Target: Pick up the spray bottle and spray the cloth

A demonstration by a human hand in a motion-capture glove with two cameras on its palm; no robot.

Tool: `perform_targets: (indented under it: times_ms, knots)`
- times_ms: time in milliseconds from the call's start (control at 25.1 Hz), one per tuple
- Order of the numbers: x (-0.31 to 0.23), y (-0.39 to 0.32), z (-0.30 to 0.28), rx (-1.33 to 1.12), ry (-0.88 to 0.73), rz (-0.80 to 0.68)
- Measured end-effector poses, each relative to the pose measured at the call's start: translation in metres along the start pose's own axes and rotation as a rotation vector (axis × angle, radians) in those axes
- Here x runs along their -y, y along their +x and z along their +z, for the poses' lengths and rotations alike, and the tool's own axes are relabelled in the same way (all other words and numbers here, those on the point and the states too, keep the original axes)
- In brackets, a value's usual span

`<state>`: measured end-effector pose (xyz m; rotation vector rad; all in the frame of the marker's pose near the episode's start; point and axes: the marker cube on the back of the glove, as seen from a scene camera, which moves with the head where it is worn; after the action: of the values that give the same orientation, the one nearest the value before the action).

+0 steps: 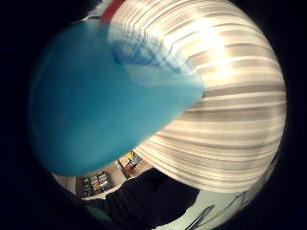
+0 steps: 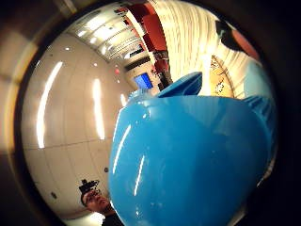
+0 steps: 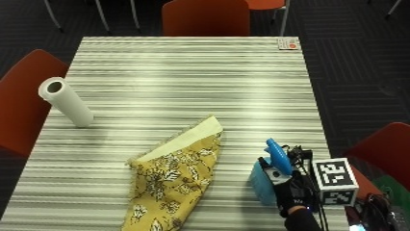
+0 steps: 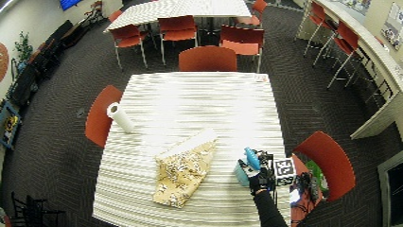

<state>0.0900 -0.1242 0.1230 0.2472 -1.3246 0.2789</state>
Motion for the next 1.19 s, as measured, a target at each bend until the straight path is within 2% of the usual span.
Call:
perform_targets:
  times_ms: [557, 836, 1194]
  knots:
    - [0.012, 0.005, 0.008, 0.014, 0.141, -0.020]
    - [0.007, -0.001, 0.018, 0.038, 0.138, 0.031]
    - [0.003, -0.065, 0.011, 0.036, 0.121, 0.011]
